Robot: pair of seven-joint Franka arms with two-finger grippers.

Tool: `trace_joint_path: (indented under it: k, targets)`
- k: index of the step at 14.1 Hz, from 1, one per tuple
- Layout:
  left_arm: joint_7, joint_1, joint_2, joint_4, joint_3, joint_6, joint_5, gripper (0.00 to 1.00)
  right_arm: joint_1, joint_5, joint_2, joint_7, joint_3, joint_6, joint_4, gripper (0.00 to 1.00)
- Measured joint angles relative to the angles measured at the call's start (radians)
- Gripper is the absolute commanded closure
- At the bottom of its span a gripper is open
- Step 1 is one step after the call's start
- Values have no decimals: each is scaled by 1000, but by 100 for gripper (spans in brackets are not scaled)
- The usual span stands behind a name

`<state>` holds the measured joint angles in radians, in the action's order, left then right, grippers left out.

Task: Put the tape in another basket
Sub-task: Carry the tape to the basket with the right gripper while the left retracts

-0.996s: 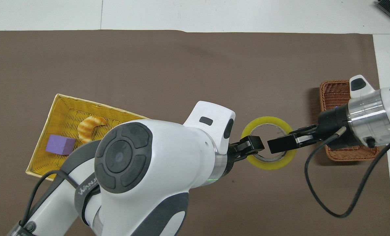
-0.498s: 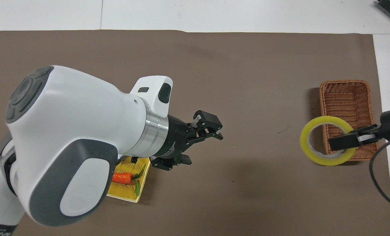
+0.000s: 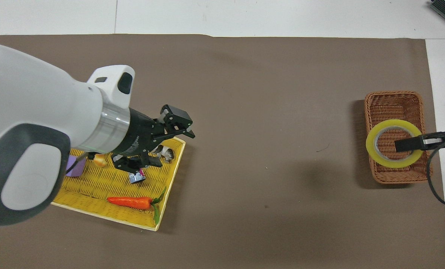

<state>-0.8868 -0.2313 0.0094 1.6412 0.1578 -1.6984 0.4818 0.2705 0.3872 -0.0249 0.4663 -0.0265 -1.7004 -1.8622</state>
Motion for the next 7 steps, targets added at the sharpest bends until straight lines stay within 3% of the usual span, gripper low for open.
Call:
trace_joint_path:
  k: [3, 7]
  targets:
    - [215, 89, 0, 0, -3, 6, -66, 0, 61, 6, -122, 57, -1, -111, 4, 100]
    - [533, 190, 1, 1, -4, 7, -233, 0, 98, 30, -208, 99, -1, -180, 32, 100]
